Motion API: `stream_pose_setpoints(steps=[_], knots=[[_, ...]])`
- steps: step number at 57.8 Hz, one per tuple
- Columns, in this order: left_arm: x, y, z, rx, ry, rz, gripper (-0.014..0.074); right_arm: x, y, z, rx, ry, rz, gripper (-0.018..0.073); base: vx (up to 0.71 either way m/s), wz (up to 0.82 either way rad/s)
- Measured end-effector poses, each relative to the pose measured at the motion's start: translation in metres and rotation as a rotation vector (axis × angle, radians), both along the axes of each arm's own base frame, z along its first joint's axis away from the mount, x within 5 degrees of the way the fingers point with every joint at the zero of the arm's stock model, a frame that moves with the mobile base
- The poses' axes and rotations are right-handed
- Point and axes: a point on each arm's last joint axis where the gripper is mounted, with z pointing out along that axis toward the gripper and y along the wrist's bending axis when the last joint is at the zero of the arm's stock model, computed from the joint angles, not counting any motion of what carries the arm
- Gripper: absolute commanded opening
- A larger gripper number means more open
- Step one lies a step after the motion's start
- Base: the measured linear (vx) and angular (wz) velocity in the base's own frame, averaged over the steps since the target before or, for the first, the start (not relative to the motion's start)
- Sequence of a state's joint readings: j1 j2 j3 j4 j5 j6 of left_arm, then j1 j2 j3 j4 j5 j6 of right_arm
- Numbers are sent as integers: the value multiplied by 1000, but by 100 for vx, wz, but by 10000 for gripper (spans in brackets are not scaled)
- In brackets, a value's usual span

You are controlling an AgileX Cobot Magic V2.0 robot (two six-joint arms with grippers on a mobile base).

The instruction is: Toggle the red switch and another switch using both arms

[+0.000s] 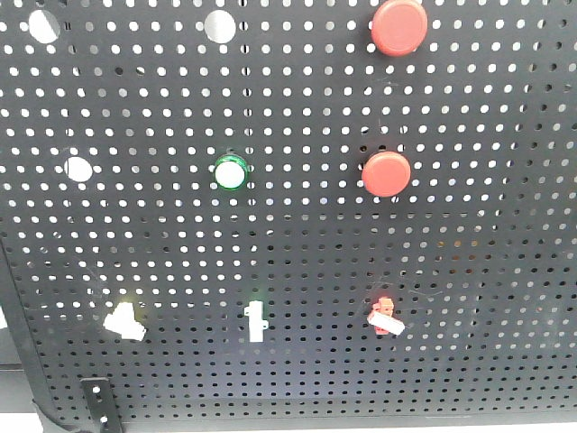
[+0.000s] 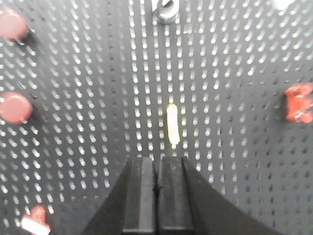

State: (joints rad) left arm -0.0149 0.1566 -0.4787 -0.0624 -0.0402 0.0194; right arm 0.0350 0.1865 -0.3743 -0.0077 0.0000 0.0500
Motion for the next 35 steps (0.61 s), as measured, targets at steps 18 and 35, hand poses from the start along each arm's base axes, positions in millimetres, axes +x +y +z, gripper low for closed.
stream_pose_setpoints(steps=[18,35], knots=[[66,-2,-17,16,364,-5,2,48,2,-5,2,153,2,-6,0,0],[108,-17,-37,99,515,-99,2,66,2,-15,-1,242,1,-6,0,0]])
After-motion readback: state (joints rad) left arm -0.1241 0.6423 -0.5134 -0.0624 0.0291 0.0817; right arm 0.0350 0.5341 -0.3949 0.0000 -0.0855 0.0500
